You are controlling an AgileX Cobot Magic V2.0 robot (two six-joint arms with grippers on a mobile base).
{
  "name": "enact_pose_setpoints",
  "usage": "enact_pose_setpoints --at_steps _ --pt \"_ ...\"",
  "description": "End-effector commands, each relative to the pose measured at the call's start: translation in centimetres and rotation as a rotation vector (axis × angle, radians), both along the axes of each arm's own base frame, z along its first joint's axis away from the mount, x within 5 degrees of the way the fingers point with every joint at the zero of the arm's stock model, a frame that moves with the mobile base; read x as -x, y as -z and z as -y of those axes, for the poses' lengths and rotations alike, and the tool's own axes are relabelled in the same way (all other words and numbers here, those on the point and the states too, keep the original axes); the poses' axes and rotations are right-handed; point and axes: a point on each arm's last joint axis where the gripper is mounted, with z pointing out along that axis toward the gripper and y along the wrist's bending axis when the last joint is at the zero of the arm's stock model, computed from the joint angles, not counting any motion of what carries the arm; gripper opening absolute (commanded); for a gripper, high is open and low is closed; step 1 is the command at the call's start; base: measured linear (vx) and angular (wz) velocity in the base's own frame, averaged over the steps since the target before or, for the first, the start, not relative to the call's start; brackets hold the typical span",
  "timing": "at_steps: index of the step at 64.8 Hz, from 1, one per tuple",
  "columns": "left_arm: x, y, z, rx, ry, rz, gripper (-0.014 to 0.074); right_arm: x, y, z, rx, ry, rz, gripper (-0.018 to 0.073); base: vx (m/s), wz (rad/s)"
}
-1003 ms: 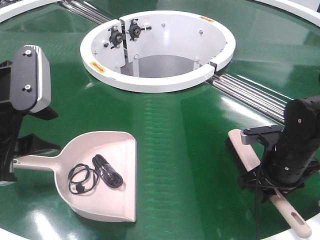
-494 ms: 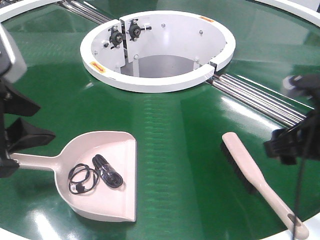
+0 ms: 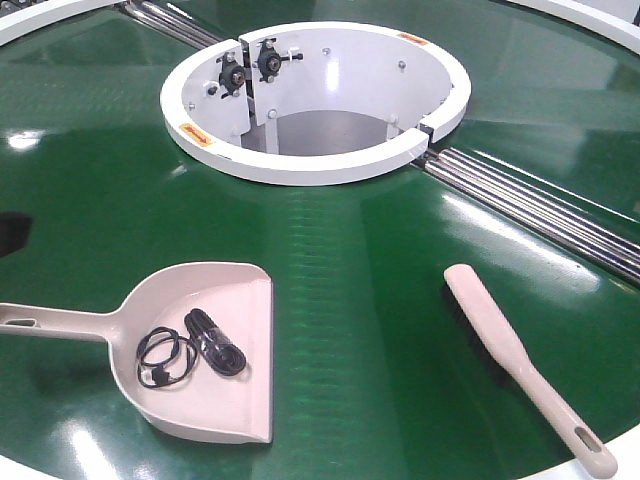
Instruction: Clean and inspect green conveyor with broom and dustpan
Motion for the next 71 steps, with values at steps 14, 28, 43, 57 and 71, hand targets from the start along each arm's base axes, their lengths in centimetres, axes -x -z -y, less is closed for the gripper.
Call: enact_pose_setpoints --at_steps 14,28,43,57,71 --pt "5.0 8.5 -2.2 0.22 -0.129 0.248 0.0249 2.3 4.0 0.6 -0.037 0.02 0.294 0.0529 0.0 0.0" --pt "6.1 14.0 -3.4 0.336 -0.222 0.446 0.023 1.2 7.5 0.4 -0.025 0.02 0.205 0.0526 0.0 0.0" --pt "6.0 15.4 -3.4 0.332 -0.231 0.438 0.0196 1.1 7.7 0.4 -0.025 0.021 0.205 0.0339 0.0 0.0" --pt "6.0 15.4 -3.4 0.355 -0.232 0.418 -0.0008 1.1 7.7 0.3 -0.049 0.02 0.203 -0.0011 0.0 0.0" --pt "6.0 15.2 -3.5 0.364 -0.238 0.442 -0.0008 1.1 7.7 0.3 -0.078 0.016 0.193 -0.0008 0.0 0.0"
